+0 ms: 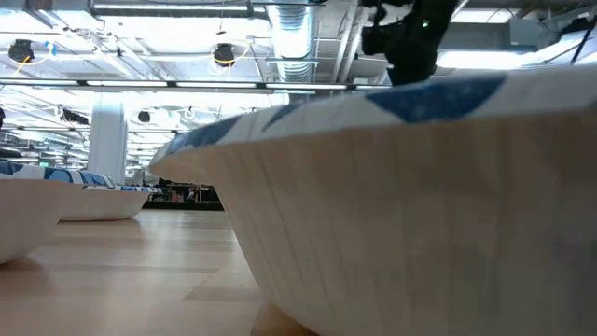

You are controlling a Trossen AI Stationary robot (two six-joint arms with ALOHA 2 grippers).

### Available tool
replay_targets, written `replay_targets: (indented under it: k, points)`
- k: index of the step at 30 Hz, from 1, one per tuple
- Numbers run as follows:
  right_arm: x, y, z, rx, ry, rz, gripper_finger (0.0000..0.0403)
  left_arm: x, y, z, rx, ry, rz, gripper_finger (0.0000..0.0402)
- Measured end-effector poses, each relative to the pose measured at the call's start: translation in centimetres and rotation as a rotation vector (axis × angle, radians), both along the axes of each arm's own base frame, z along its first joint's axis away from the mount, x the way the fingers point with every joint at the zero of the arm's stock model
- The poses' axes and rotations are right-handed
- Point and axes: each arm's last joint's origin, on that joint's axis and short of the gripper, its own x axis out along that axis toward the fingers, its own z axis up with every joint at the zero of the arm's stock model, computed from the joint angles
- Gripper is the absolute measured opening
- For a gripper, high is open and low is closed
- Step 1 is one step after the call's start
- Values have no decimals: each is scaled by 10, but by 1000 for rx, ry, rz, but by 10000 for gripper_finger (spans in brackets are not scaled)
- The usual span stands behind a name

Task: Nest bowls inside each other
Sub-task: Stack the white bowl on top of the other white bowl

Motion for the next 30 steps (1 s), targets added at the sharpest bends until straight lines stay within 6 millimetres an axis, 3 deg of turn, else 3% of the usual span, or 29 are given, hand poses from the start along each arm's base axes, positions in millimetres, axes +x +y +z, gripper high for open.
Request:
replay_targets:
  k: [4, 9, 14, 23, 30]
  points:
    - [32, -9, -14, -18, 17, 31, 2, 0, 0, 0, -8, -2, 1, 124]
    - [77, -23, -16, -58, 11, 87, 2, 0, 0, 0, -17, -4, 3, 124]
    - [109, -35, -22, -69, 75, 147, 4, -2, 0, 0, -19, -7, 3, 124]
    - [133, -39, -64, 6, 207, 216, 19, -19, -2, 0, -21, -5, 4, 124]
    - [139, -40, -60, 32, 122, 239, 28, -29, -3, 3, -18, -30, 4, 124]
